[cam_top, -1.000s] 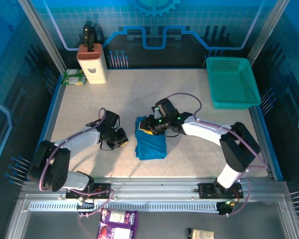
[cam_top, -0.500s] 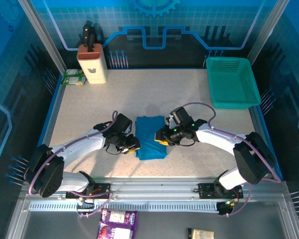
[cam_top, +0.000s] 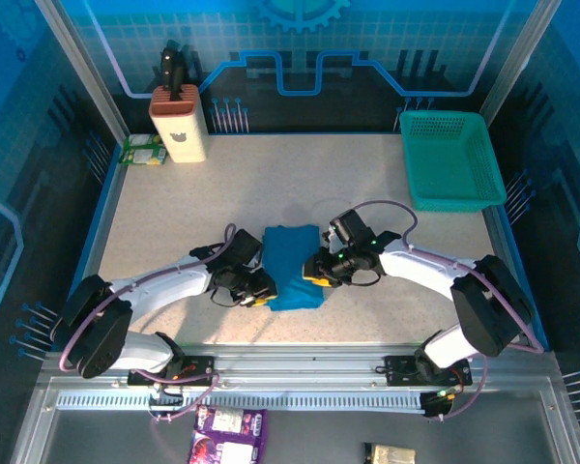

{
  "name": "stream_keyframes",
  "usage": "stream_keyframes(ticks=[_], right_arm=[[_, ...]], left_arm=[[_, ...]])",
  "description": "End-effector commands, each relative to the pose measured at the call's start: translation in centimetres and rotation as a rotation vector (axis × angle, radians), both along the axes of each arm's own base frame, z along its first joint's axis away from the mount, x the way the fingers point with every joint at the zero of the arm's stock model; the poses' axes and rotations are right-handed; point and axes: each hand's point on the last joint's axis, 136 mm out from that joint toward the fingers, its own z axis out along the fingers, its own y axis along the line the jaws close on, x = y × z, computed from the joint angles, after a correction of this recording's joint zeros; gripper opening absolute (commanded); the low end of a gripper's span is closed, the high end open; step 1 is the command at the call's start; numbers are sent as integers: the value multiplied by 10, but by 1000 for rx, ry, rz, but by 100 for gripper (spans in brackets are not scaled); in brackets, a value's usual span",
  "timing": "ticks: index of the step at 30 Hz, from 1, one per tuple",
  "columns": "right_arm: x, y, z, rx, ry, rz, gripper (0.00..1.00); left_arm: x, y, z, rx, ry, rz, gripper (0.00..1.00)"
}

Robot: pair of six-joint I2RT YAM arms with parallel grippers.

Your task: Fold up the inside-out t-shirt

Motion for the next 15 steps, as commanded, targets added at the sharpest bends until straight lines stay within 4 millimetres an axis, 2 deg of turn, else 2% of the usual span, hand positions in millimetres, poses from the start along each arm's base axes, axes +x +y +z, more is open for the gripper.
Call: stream_keyframes(ticks=[1, 5, 7, 10, 15], right_arm=[[-5, -3, -5, -16, 30, 21, 37], [-6, -4, -4, -16, 29, 21, 37], [-6, -4, -5, -21, 26, 23, 37], [-10, -8, -16, -47, 44, 33, 39], [-13, -5, -31, -37, 79, 48, 41]], left_arm=[[-4, -11, -2, -31, 27, -11, 28], [-7, -12, -6, -13, 36, -22, 18], [-6, -11, -3, -6, 26, -22, 10], [-3, -7, 7, 14, 8, -19, 1], [-1, -1, 24, 37, -21, -6, 0]])
